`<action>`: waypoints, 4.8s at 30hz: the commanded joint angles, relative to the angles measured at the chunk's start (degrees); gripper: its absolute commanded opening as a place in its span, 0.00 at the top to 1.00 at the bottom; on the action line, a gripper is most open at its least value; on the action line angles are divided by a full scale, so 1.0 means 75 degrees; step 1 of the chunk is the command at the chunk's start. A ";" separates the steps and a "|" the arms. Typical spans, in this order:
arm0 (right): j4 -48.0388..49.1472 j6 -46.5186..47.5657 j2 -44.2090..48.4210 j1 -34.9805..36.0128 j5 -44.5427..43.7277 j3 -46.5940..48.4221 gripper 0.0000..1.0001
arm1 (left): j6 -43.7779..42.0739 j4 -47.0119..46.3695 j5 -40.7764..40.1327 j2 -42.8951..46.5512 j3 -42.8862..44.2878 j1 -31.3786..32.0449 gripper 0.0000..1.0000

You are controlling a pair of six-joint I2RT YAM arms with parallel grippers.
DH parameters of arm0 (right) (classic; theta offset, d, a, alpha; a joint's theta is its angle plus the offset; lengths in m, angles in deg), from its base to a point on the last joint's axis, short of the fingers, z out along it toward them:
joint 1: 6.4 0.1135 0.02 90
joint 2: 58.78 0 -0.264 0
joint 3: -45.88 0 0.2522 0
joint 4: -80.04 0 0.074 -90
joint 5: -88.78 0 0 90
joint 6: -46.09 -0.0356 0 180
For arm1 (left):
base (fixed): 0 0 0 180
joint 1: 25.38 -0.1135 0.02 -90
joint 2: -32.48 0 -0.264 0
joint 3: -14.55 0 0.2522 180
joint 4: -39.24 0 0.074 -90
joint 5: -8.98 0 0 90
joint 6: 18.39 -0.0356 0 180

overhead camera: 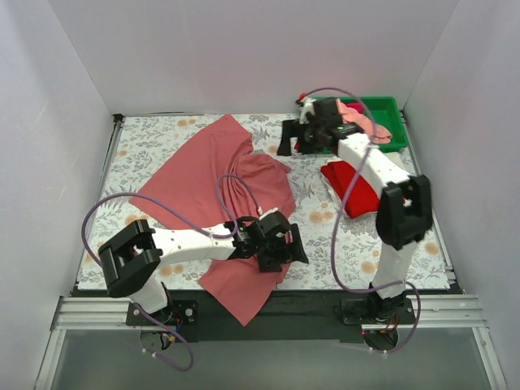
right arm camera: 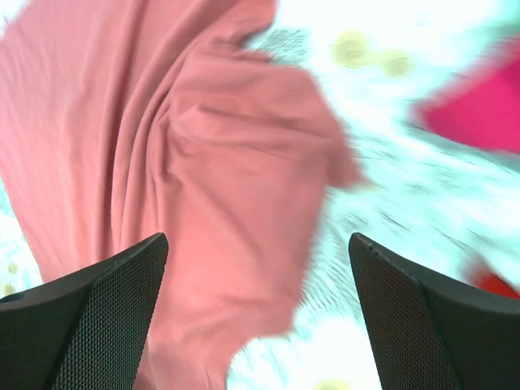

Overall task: Fold and stack the t-shirts
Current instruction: Flatten the tshirt out

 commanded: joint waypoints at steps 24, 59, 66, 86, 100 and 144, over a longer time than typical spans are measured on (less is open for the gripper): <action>0.3354 -0.3428 0.7401 0.2516 -0.1418 -0.8589 0.02 | -0.0321 0.2712 -0.5946 0.4450 -0.0838 -0.1779 0.05; 0.1083 -0.1977 0.0205 0.1254 -0.3060 -0.3785 0.02 | -0.1911 -0.0351 0.0482 0.2046 -0.2665 -0.6905 0.03; 0.0249 -0.1355 -0.1027 0.0363 -0.3271 -0.1628 0.02 | -0.1524 -0.0504 0.0611 0.2727 -0.3100 -0.6109 0.03; 0.0504 -0.1260 0.2568 0.1498 -0.3436 -0.4201 0.02 | -0.0716 0.2857 -0.2973 0.4425 -0.2231 -0.5873 0.02; 0.0893 -0.1905 0.2466 0.2097 -0.3576 -0.5670 0.02 | -0.1335 0.1090 -0.1957 0.2800 -0.2561 -0.6553 0.02; 0.1584 -0.2187 0.7503 0.0737 -0.1924 -0.8235 0.02 | 0.1301 0.4054 -0.3912 0.4510 -0.3241 -0.7466 0.09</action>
